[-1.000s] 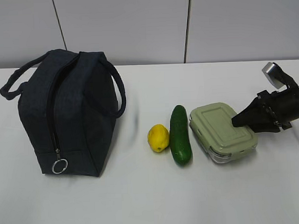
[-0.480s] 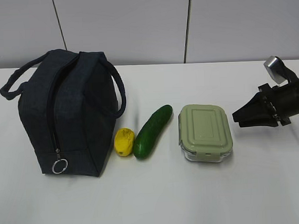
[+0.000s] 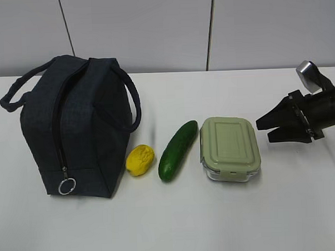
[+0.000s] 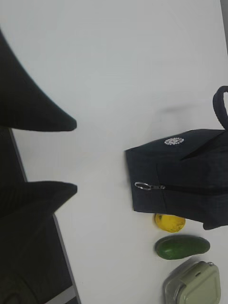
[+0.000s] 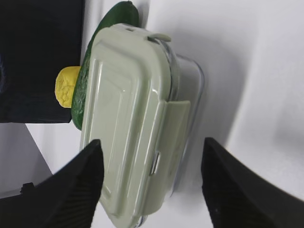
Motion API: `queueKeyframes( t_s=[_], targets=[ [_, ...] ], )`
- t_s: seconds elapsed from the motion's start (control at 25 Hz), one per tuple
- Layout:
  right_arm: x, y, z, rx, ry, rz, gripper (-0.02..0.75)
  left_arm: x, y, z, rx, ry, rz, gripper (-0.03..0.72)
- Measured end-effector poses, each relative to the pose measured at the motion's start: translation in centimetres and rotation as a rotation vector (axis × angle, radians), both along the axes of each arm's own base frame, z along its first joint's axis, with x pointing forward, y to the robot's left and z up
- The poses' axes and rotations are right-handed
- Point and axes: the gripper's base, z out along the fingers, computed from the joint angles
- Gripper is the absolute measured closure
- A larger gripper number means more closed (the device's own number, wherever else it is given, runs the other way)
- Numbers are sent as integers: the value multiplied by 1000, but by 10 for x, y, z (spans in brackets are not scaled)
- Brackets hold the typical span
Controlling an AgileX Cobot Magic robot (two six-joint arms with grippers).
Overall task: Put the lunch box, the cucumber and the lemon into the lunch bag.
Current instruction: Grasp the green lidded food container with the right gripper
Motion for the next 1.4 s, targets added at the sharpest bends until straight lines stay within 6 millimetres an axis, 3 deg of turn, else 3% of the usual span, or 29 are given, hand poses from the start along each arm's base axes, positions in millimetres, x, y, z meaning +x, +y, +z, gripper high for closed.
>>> queueKeyframes(
  t_s=[0.36,0.64,0.88,1.4],
  targets=[
    [2,17,1,11,-3,32,239,0,0,0,0,0,0,449],
    [2,18,0,13,0,35,239,0,0,0,0,0,0,449],
    [2,18,-15,26,47,29,239,0,0,0,0,0,0,449],
    [3,18,-16,41,51,13,238,0,0,0,-2,0,-1,449]
  ],
)
